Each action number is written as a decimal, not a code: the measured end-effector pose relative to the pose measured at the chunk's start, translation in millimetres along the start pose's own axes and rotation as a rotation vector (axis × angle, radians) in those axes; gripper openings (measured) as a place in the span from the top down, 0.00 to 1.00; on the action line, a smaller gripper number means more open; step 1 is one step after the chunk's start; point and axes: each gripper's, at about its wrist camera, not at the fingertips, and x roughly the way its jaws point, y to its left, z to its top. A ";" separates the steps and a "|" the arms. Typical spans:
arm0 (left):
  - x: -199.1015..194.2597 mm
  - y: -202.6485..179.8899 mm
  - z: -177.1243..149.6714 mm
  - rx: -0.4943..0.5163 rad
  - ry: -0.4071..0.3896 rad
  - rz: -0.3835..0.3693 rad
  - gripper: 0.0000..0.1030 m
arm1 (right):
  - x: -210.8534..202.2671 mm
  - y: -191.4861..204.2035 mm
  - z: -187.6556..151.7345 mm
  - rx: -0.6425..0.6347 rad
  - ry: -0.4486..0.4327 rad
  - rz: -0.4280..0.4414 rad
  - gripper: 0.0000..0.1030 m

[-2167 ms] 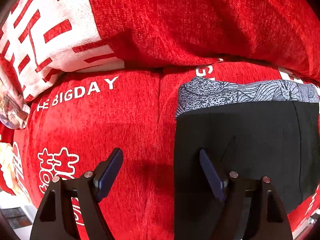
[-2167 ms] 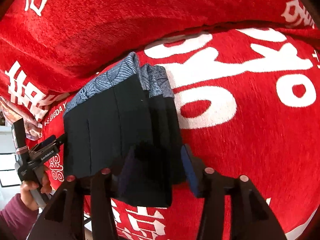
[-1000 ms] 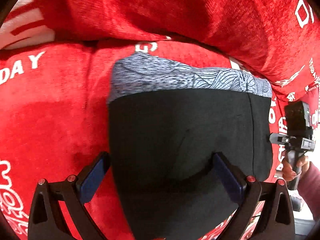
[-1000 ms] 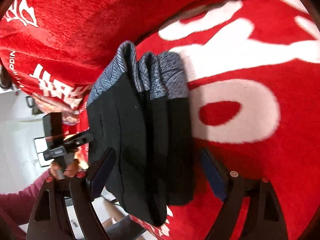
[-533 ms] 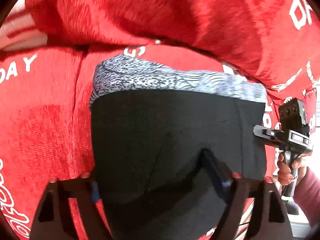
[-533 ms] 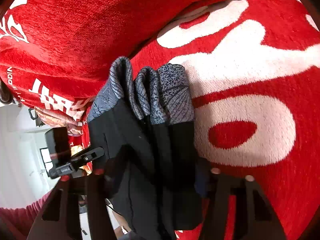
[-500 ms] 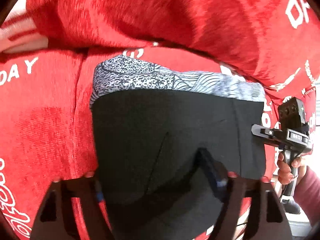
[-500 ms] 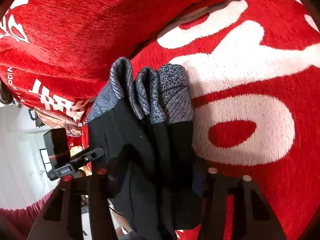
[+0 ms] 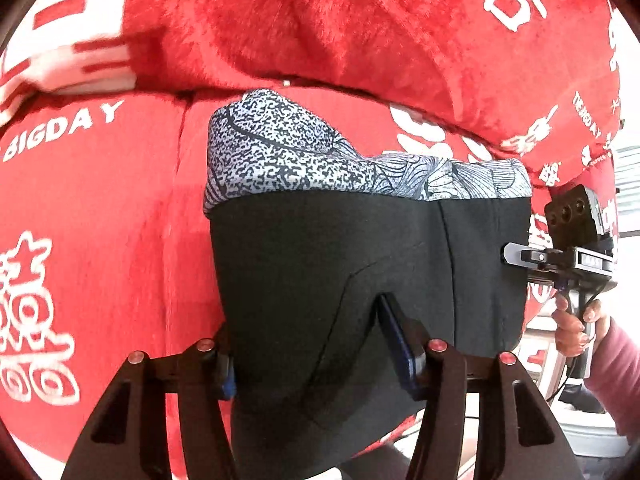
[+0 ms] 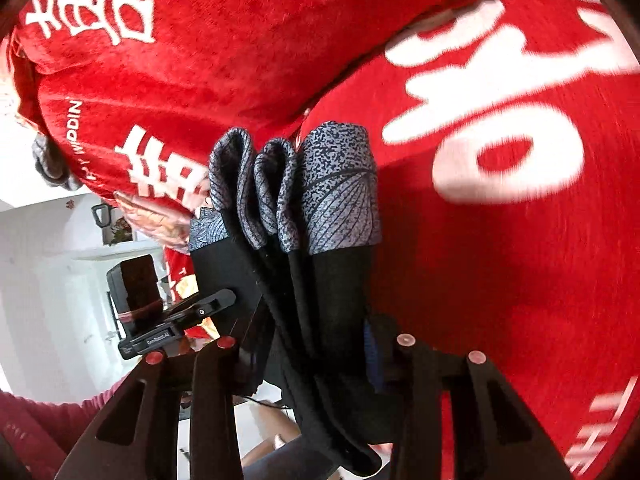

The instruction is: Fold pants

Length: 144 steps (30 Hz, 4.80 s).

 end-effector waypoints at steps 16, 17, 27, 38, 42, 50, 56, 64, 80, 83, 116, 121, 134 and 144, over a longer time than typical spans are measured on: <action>26.9 38.7 -36.3 -0.074 -0.020 0.260 0.21 | 29.9 -30.9 -41.5 -0.022 0.005 -0.327 0.37; 23.9 38.1 -36.1 -0.082 -0.021 0.275 0.21 | 28.5 -24.8 -41.9 -0.041 0.001 -0.365 0.36; -0.6 20.4 -44.8 -0.096 -0.059 0.373 0.21 | -9.5 -19.7 -57.7 -0.028 -0.040 -0.503 0.35; 19.6 -8.9 -52.3 -0.068 -0.083 0.402 0.21 | 3.0 -31.5 -127.5 0.048 0.092 -0.324 0.76; 39.2 3.9 -39.4 -0.076 -0.066 0.443 0.19 | 9.1 -32.8 -123.2 0.030 0.020 -0.395 0.86; 28.6 0.4 -57.6 -0.029 -0.033 0.450 0.18 | -3.0 -27.9 -120.1 0.051 -0.045 -0.508 0.85; 8.2 -17.0 -77.5 0.026 -0.031 0.467 0.18 | -5.9 -13.1 -141.1 0.073 -0.070 -0.545 0.77; -25.7 -33.2 -97.9 0.040 -0.051 0.452 0.00 | 7.1 32.1 -157.0 0.009 -0.094 -0.606 0.52; -56.0 -43.4 -116.2 0.041 -0.062 0.465 0.00 | 12.6 114.5 -159.8 -0.163 -0.202 -0.780 0.04; -60.7 -45.0 -116.7 0.028 -0.072 0.483 0.00 | 12.7 124.0 -162.1 -0.215 -0.214 -0.835 0.00; -39.7 -70.7 -105.3 0.053 -0.005 0.572 0.00 | 9.8 110.9 -149.8 -0.190 -0.138 -0.929 0.00; -37.5 -72.9 -102.6 0.057 -0.005 0.570 0.00 | 11.6 109.0 -144.8 -0.192 -0.130 -0.929 0.00; -35.3 -71.4 -94.6 0.054 -0.009 0.563 0.00 | 21.0 110.7 -139.5 -0.202 -0.114 -0.930 0.00; -35.3 -70.5 -93.7 0.053 -0.009 0.550 0.00 | 23.8 112.4 -138.9 -0.211 -0.108 -0.936 0.00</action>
